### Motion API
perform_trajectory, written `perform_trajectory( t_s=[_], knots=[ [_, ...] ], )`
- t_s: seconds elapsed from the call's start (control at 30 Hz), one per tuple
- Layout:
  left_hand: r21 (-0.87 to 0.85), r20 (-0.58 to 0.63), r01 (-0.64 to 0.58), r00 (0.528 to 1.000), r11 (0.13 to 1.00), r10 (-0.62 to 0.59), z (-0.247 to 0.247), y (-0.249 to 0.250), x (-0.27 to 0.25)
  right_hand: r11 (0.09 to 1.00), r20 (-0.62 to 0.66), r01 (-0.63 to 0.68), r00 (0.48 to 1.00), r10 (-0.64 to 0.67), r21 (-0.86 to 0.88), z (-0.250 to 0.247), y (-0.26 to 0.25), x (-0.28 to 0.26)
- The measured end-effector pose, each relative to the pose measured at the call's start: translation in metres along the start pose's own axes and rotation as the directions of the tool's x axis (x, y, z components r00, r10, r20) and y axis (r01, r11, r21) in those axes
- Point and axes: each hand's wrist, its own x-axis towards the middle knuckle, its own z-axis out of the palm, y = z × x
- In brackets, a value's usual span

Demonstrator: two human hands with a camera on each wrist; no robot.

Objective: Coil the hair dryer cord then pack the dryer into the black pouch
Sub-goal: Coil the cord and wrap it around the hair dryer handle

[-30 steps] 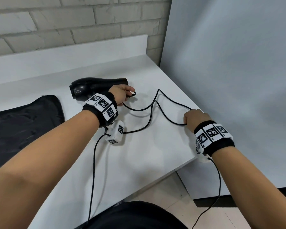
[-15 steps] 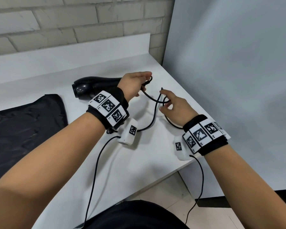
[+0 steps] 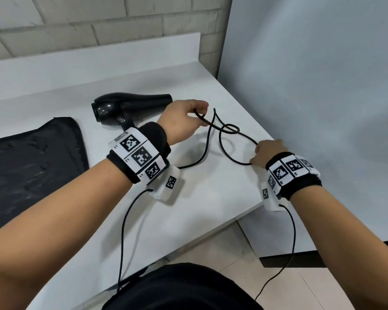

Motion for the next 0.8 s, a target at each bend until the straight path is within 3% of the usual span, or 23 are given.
perform_trajectory(
  t_s=[0.1, 0.27, 0.33, 0.4, 0.5, 0.6, 0.67, 0.73, 0.8],
  knots=[
    [0.305, 0.016, -0.109, 0.994, 0.946, 0.11, -0.007, -0.008, -0.003, 0.998, 0.027, 0.043, 0.999, -0.044, 0.048, -0.007, 0.001, 0.007],
    [0.574, -0.027, -0.183, 0.97, 0.798, 0.242, -0.023, -0.021, 0.0, 0.995, -0.015, 0.072, 0.997, -0.071, 0.065, -0.022, -0.006, 0.017],
    [0.518, 0.024, -0.172, 0.982, 0.838, 0.186, -0.027, -0.023, 0.001, 0.986, -0.063, 0.1, 0.994, -0.093, 0.132, -0.026, -0.009, 0.022],
    [0.432, 0.034, -0.128, 0.991, 0.893, 0.126, -0.029, -0.021, 0.0, 0.934, -0.105, 0.116, 0.991, -0.085, 0.337, -0.028, -0.01, 0.029],
    [0.32, -0.002, -0.062, 0.998, 0.945, 0.066, -0.029, -0.018, 0.001, 0.707, -0.227, 0.179, 0.973, -0.027, 0.684, -0.036, -0.017, 0.025],
    [0.213, -0.033, 0.018, 0.999, 0.977, -0.011, -0.02, -0.015, 0.005, 0.559, -0.375, 0.332, 0.926, -0.041, 0.76, -0.048, -0.028, 0.0],
    [0.101, -0.013, 0.088, 0.996, 0.991, -0.087, -0.008, -0.012, 0.006, 0.475, -0.31, 0.355, 0.935, -0.172, 0.806, -0.051, -0.039, -0.024],
    [0.023, 0.025, 0.117, 0.993, 0.993, -0.118, 0.008, -0.007, 0.006, 0.429, -0.185, 0.295, 0.942, -0.28, 0.854, -0.048, -0.049, -0.039],
    [0.074, 0.07, 0.09, 0.993, 0.993, -0.095, 0.024, -0.003, 0.005, 0.367, -0.141, 0.252, 0.943, -0.302, 0.895, -0.046, -0.054, -0.043]
  ],
)
